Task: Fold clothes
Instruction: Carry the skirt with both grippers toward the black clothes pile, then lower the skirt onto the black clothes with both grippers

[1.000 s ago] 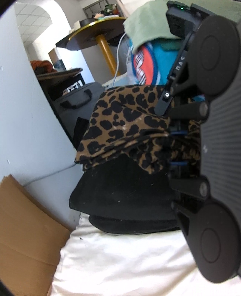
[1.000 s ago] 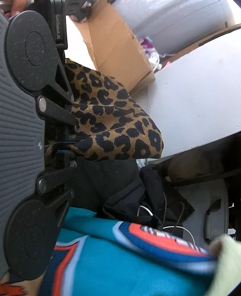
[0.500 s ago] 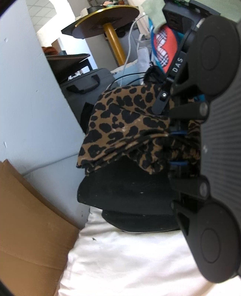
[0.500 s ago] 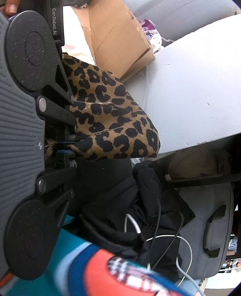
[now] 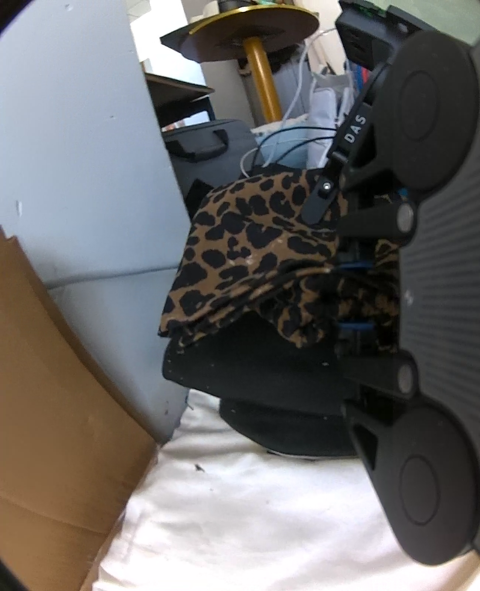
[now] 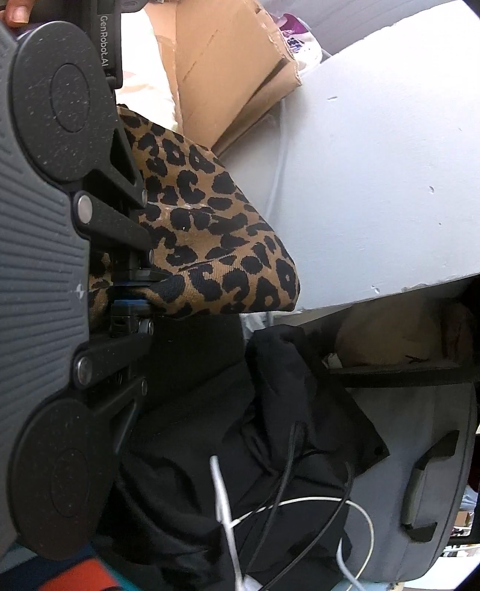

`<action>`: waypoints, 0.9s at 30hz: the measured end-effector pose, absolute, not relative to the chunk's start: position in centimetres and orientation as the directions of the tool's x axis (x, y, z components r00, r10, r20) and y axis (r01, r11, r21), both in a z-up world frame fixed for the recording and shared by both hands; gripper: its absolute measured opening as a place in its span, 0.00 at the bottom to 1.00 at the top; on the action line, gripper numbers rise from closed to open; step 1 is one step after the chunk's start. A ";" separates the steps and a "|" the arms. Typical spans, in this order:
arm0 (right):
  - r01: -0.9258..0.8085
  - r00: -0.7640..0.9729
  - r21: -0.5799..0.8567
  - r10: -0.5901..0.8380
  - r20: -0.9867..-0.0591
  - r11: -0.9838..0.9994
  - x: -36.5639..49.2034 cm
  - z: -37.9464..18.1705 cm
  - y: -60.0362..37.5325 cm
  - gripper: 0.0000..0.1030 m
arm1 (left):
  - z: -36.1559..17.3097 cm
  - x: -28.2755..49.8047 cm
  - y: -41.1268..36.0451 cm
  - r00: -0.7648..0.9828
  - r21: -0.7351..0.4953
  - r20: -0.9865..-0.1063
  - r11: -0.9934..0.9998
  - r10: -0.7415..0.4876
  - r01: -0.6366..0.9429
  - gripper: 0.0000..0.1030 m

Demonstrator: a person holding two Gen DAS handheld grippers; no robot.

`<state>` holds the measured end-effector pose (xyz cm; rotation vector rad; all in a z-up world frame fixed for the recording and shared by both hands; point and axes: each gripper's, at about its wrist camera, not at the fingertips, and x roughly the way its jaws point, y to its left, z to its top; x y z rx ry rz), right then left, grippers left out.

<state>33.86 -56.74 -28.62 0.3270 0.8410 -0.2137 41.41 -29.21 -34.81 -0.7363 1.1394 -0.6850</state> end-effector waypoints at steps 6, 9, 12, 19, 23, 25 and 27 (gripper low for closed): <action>0.309 0.662 0.199 -0.060 -0.748 0.930 34.5 -29.5 -56.9 0.08 | -36.2 42.1 -29.2 0.283 -0.793 -0.565 0.605 -0.775 0.070 0.26; 0.338 0.675 0.174 -0.110 -0.730 0.925 33.7 -29.4 -56.8 0.23 | -36.6 42.3 -29.0 0.279 -0.750 -0.613 0.655 -0.739 0.088 0.35; 0.319 0.702 0.146 -0.130 -0.700 0.937 32.5 -28.4 -56.4 0.31 | -35.6 42.3 -28.7 0.279 -0.692 -0.655 0.706 -0.702 0.153 0.46; 0.259 0.750 0.150 -0.101 -0.654 0.954 30.3 -27.6 -55.1 0.36 | -31.7 42.3 -27.7 0.339 -0.591 -0.664 0.746 -0.666 0.308 0.37; 0.254 0.740 0.176 -0.074 -0.668 0.951 30.0 -29.0 -54.7 0.39 | -29.5 42.2 -28.7 0.358 -0.560 -0.635 0.727 -0.684 0.396 0.29; 0.251 0.735 0.189 -0.061 -0.675 0.949 29.8 -29.7 -54.5 0.39 | -28.6 42.3 -29.5 0.356 -0.552 -0.621 0.712 -0.699 0.435 0.25; 0.249 0.731 0.201 -0.047 -0.681 0.947 29.6 -30.4 -54.2 0.39 | -28.4 42.6 -30.8 0.340 -0.534 -0.629 0.706 -0.699 0.464 0.23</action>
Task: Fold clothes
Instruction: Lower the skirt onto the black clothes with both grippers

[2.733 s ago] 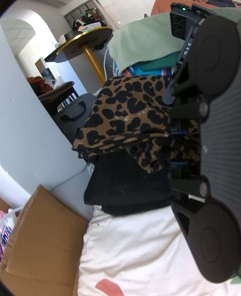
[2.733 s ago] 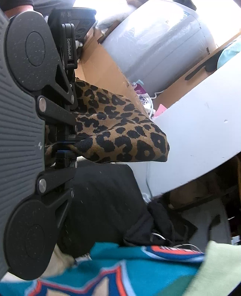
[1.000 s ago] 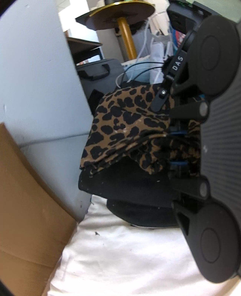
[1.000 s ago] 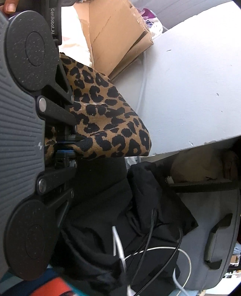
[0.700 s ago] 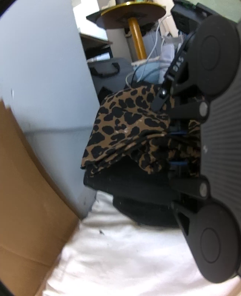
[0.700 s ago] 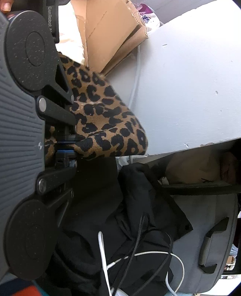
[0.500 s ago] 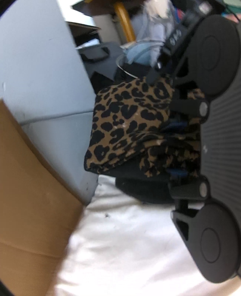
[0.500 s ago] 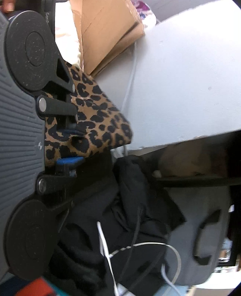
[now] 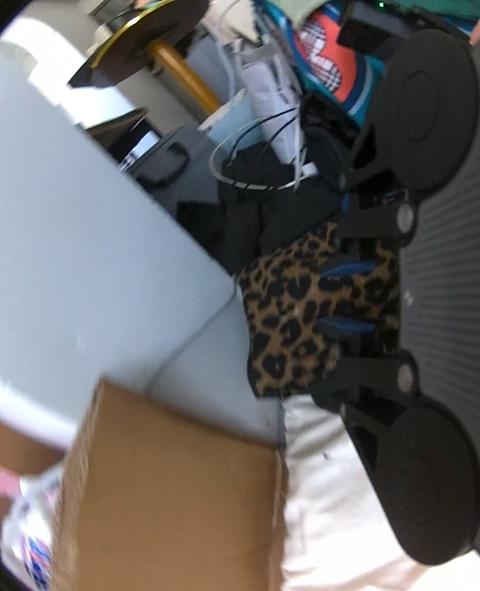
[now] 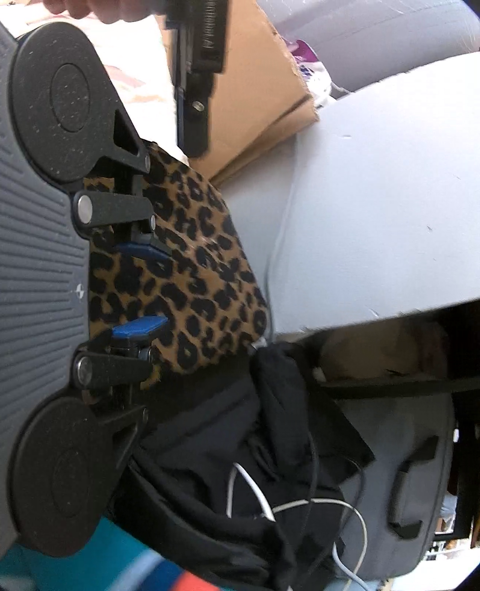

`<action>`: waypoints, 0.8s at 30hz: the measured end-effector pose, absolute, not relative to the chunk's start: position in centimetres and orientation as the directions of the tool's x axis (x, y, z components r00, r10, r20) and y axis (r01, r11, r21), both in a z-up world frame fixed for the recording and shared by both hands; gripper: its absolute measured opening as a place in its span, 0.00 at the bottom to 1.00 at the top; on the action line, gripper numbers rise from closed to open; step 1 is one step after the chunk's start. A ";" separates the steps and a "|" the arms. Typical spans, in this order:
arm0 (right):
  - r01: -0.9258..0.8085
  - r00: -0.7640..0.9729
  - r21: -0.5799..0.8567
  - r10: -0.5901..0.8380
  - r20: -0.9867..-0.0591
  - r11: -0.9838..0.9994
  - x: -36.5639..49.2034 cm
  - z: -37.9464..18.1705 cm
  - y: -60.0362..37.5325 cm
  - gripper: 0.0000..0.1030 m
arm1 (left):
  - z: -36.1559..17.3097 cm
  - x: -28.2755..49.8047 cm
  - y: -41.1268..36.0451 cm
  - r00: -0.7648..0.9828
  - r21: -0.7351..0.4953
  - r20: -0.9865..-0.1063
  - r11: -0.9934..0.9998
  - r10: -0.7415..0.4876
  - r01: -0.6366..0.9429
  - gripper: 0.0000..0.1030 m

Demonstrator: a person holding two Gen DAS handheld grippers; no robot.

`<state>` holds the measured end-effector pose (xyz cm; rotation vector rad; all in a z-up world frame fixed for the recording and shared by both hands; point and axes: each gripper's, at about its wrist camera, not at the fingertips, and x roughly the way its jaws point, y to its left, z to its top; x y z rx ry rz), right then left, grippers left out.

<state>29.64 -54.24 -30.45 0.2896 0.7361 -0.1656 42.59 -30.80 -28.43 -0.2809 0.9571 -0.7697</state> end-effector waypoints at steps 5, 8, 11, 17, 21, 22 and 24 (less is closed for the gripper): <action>0.222 0.713 0.191 -0.025 -0.701 0.956 30.2 -32.2 -53.0 0.39 | -29.9 42.7 -32.6 0.312 -0.488 -0.681 0.728 -0.663 0.482 0.21; 0.207 0.701 0.163 -0.030 -0.712 0.965 30.2 -33.3 -52.3 0.40 | -31.3 42.8 -32.7 0.315 -0.450 -0.721 0.763 -0.617 0.463 0.06; 0.194 0.696 0.139 -0.036 -0.717 0.971 29.6 -33.6 -52.6 0.41 | -31.4 42.7 -32.6 0.321 -0.425 -0.736 0.776 -0.596 0.466 0.03; 0.246 0.708 0.167 -0.060 -0.704 0.955 27.2 -32.3 -53.7 0.45 | -30.1 41.4 -32.7 0.306 -0.417 -0.726 0.749 -0.615 0.515 0.04; 0.271 0.713 0.154 -0.090 -0.696 0.950 24.9 -31.9 -53.8 0.45 | -29.6 39.8 -33.0 0.280 -0.426 -0.715 0.717 -0.640 0.552 0.04; 0.279 0.712 0.154 -0.097 -0.695 0.948 24.5 -31.9 -53.9 0.45 | -29.6 39.5 -33.0 0.274 -0.429 -0.713 0.710 -0.645 0.558 0.04; 0.297 0.712 0.182 -0.090 -0.697 0.937 23.7 -32.3 -54.0 0.45 | -29.8 38.8 -33.2 0.262 -0.436 -0.711 0.701 -0.653 0.565 0.04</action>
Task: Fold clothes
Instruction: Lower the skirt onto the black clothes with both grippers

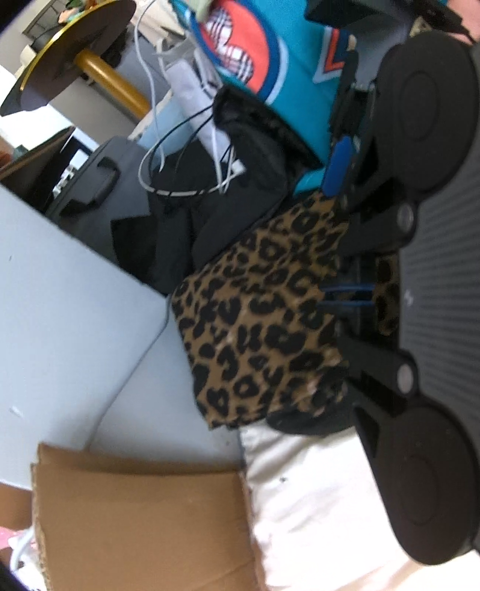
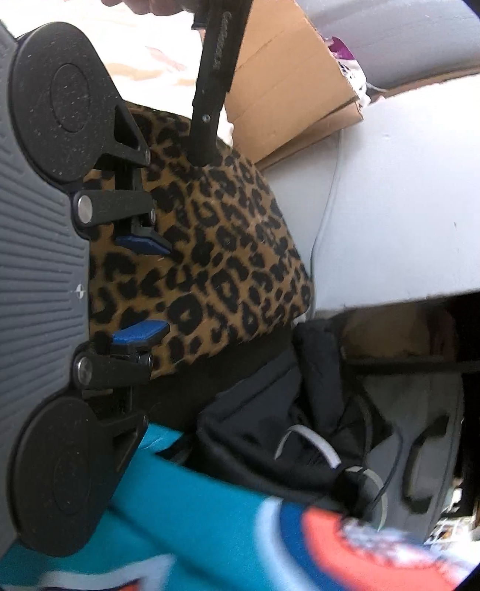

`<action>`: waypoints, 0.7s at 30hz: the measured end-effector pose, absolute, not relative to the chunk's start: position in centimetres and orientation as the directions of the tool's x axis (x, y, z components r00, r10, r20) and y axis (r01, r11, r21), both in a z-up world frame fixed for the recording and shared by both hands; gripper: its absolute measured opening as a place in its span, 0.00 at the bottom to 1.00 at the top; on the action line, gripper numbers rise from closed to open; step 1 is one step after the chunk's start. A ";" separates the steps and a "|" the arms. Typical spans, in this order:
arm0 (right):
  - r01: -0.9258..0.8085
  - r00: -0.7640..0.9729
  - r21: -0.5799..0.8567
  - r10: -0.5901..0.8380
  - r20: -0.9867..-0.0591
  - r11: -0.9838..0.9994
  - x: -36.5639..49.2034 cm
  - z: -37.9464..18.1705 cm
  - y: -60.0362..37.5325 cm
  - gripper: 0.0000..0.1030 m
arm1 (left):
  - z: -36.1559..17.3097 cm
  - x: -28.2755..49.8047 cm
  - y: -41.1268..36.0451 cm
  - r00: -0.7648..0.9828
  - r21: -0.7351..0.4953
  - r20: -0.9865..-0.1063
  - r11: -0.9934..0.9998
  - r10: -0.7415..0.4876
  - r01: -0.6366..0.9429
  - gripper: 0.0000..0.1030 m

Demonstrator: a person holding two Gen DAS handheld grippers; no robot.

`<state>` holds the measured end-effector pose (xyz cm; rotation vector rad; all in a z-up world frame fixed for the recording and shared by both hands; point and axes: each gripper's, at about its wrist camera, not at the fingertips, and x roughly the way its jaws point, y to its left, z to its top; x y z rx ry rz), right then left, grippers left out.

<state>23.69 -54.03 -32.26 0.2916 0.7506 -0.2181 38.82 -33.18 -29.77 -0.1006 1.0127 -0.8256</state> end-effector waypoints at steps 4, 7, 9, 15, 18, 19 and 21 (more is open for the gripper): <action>0.308 0.702 0.193 -0.085 -0.707 0.931 22.4 -33.0 -53.5 0.45 | -30.3 37.5 -33.5 0.263 -0.403 -0.717 0.691 -0.646 0.600 0.04; 0.318 0.689 0.175 -0.100 -0.718 0.932 21.5 -33.2 -52.6 0.45 | -30.6 36.8 -33.1 0.279 -0.389 -0.721 0.704 -0.635 0.594 0.04; 0.335 0.684 0.168 -0.117 -0.721 0.927 20.5 -33.3 -52.3 0.45 | -30.6 36.0 -32.6 0.288 -0.397 -0.722 0.716 -0.630 0.574 0.04; 0.372 0.673 0.180 -0.131 -0.728 0.911 18.2 -33.7 -52.2 0.45 | -31.1 32.8 -31.9 0.302 -0.382 -0.732 0.734 -0.611 0.561 0.06; 0.375 0.663 0.178 -0.129 -0.738 0.910 17.6 -34.0 -51.9 0.45 | -31.3 31.7 -31.1 0.322 -0.358 -0.741 0.753 -0.589 0.553 0.06; 0.377 0.659 0.181 -0.126 -0.742 0.908 17.5 -34.0 -51.8 0.45 | -31.2 31.3 -30.8 0.329 -0.349 -0.745 0.759 -0.581 0.549 0.06; 0.375 0.655 0.188 -0.117 -0.746 0.908 17.2 -33.9 -51.5 0.45 | -31.1 30.8 -30.2 0.342 -0.336 -0.750 0.771 -0.566 0.541 0.09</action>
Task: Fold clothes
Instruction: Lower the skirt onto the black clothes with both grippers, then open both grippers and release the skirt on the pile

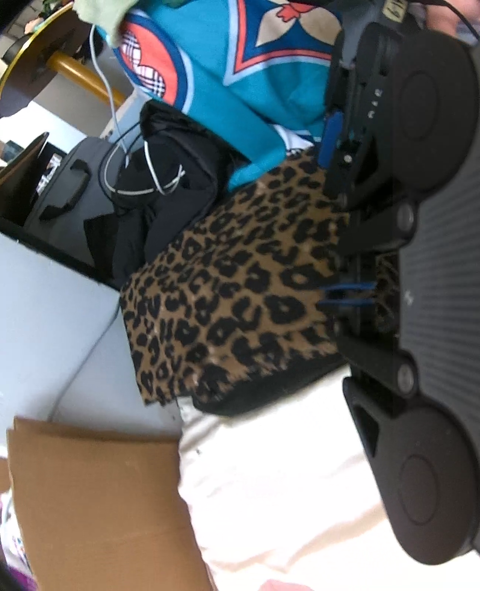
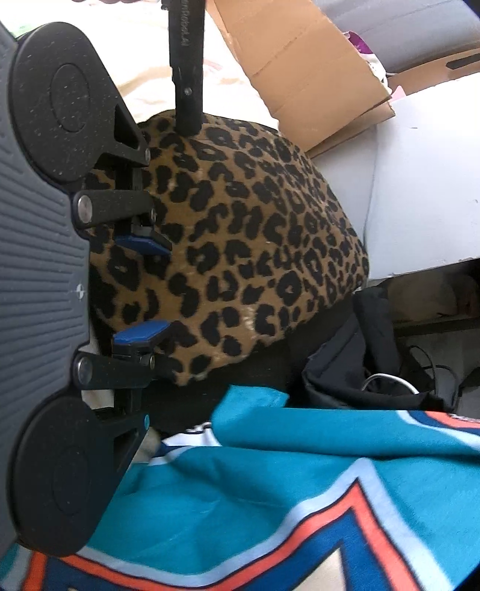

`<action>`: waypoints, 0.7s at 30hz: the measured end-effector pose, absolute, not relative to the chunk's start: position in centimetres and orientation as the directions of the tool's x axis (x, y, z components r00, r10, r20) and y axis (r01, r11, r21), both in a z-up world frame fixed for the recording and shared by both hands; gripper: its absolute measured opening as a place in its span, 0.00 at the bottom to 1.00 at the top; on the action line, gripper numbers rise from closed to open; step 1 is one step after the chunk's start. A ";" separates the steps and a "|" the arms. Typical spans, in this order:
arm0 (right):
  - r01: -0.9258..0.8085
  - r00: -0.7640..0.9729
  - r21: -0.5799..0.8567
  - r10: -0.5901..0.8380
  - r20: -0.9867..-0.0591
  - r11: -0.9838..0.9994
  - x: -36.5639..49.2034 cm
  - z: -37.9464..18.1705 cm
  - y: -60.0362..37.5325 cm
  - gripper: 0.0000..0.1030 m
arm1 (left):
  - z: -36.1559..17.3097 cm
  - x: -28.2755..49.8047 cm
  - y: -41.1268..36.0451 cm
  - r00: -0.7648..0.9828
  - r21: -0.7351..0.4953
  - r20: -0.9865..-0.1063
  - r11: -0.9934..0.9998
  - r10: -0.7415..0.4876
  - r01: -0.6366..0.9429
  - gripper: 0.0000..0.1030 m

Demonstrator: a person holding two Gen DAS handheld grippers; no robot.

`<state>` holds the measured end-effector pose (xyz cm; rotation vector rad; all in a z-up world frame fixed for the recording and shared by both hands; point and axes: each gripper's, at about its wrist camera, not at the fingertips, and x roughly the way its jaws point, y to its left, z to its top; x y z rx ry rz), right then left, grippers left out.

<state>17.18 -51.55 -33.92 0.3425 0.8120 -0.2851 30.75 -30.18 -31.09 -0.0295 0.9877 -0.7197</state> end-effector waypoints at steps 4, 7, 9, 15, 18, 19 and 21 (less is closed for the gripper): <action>0.351 0.656 0.205 -0.084 -0.750 0.913 17.1 -33.6 -50.7 0.46 | -30.8 30.4 -29.3 0.356 -0.348 -0.744 0.782 -0.566 0.517 0.35; 0.342 0.672 0.205 -0.086 -0.736 0.917 17.1 -33.1 -50.0 0.46 | -30.6 30.2 -28.7 0.367 -0.357 -0.739 0.790 -0.566 0.499 0.50; 0.351 0.684 0.210 -0.096 -0.723 0.912 17.2 -32.7 -50.0 0.46 | -30.8 30.4 -28.7 0.361 -0.380 -0.738 0.793 -0.570 0.476 0.60; 0.407 0.663 0.198 -0.140 -0.735 0.892 17.3 -33.4 -51.0 0.46 | -32.1 31.3 -30.0 0.332 -0.439 -0.731 0.783 -0.597 0.441 0.58; 0.421 0.645 0.188 -0.147 -0.749 0.887 17.1 -34.1 -51.2 0.46 | -33.0 31.4 -29.5 0.335 -0.446 -0.745 0.804 -0.577 0.394 0.40; 0.422 0.640 0.185 -0.147 -0.754 0.887 17.0 -34.3 -51.1 0.46 | -33.3 31.5 -29.1 0.331 -0.458 -0.745 0.805 -0.579 0.377 0.37; 0.423 0.628 0.179 -0.146 -0.764 0.888 16.9 -34.6 -50.9 0.46 | -33.4 31.3 -28.5 0.331 -0.464 -0.746 0.807 -0.579 0.366 0.28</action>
